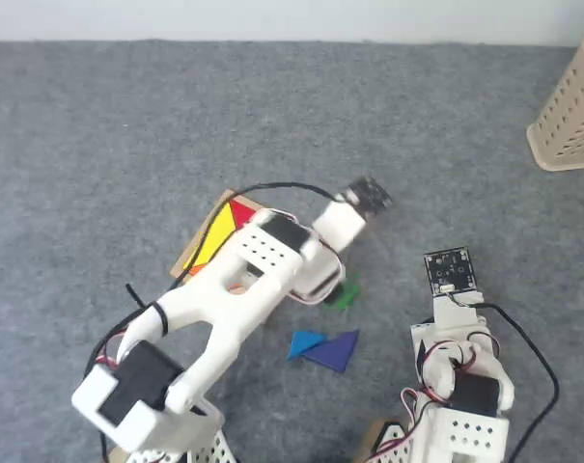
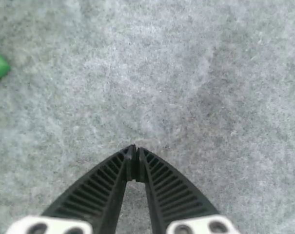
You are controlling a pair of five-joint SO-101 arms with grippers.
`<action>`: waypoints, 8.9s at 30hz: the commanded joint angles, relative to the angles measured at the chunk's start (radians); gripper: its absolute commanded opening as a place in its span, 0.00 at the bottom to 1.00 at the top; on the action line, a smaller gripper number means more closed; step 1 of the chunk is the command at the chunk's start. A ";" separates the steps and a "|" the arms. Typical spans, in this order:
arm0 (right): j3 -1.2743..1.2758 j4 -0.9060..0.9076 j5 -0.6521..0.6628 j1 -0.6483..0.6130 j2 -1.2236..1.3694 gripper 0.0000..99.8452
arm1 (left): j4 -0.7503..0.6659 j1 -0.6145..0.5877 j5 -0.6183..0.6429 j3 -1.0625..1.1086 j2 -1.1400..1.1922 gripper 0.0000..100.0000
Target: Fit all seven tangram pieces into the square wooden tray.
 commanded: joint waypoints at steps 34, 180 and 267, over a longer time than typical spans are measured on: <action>0.006 -0.013 0.011 0.012 -0.015 0.01 | 0.025 0.075 -0.012 -0.127 0.207 0.22; 0.006 -0.013 0.011 0.012 -0.015 0.01 | 0.061 -0.219 -0.425 0.061 -0.006 0.02; 0.006 -0.013 0.011 0.012 -0.015 0.01 | -0.404 -0.173 0.118 0.237 -0.089 0.01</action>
